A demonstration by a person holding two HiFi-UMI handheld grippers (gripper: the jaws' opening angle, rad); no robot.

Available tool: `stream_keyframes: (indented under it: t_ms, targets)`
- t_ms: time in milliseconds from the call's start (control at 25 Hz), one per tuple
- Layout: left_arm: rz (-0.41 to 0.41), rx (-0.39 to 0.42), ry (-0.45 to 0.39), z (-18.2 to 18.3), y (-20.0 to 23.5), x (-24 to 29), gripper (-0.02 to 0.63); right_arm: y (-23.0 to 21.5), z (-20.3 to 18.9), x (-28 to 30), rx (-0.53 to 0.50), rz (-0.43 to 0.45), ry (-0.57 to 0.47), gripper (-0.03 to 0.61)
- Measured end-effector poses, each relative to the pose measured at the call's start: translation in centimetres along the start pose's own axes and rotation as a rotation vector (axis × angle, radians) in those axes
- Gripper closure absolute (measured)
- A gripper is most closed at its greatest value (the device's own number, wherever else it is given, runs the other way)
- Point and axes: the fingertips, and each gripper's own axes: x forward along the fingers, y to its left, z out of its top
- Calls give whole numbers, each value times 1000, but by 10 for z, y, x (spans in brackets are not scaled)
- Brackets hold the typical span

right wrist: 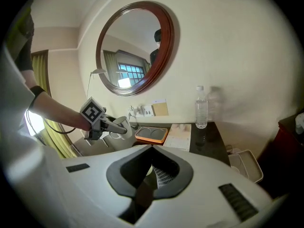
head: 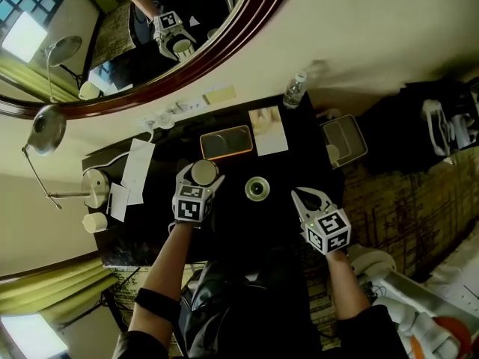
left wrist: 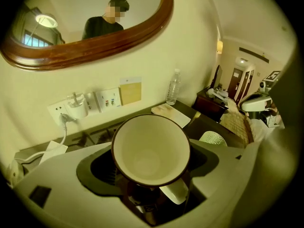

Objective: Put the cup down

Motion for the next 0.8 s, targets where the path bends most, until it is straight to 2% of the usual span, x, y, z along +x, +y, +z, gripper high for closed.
stream_keyframes:
  t_ms: [120,440,800]
  targets:
    - [9,-11,-24,-6,-7,-5,209,0,3,-1,-20,14,-4,568]
    - [12,-71,34,-48,-34,-19,209,5,6,-6,-54,47,16,568]
    - [29,-62,79,-90,-40,-17,209,7,7,-12,-74,61,29,568]
